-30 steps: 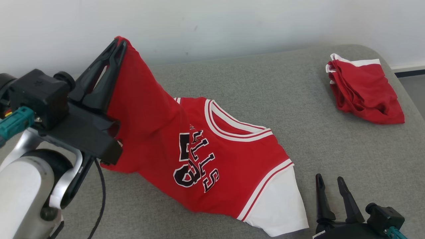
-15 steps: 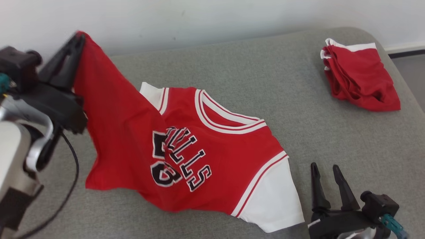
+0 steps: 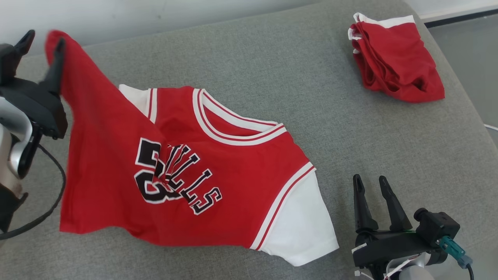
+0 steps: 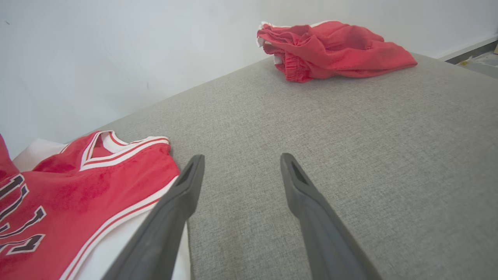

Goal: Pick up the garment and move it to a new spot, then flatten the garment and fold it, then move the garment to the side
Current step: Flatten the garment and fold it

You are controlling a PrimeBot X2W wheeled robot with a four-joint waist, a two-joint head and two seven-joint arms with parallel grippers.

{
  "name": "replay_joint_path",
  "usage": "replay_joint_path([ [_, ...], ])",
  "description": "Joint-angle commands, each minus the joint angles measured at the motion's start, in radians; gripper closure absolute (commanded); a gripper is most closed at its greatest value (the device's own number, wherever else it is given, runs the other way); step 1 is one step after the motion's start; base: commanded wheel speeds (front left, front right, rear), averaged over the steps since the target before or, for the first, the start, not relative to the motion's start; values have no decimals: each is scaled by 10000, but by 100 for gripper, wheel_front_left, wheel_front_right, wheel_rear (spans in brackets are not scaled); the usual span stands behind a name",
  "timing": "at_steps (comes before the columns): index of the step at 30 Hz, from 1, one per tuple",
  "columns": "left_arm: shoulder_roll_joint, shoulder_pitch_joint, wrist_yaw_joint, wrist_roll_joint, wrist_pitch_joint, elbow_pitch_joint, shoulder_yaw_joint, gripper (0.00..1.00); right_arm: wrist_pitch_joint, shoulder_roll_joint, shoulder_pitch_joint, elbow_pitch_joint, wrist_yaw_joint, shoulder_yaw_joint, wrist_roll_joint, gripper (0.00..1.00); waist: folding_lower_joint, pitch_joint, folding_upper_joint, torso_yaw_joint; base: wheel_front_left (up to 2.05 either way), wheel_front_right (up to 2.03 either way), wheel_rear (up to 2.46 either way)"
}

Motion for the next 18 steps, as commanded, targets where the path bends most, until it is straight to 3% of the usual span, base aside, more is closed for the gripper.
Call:
replay_joint_path([
  [1, -23, -90, -55, -160, -75, 147, -37, 0, -2, 17, 28, 6, -19, -7, 53, 0, -2, 79, -1, -63, 0, 0, 0],
  [7, -266, 192, -45, -764, -661, 633, -475, 0, -2, 14, 138, 101, -19, -25, -97, 0, -2, -272, -1, 280, 0, 0, 0],
  [18, -460, 2439, -36, -1894, -1252, -178, -1180, 0, -2, 14, 703, 206, -19, -229, -237, 0, -2, -1150, -1, 1267, 0, 0, 0],
])
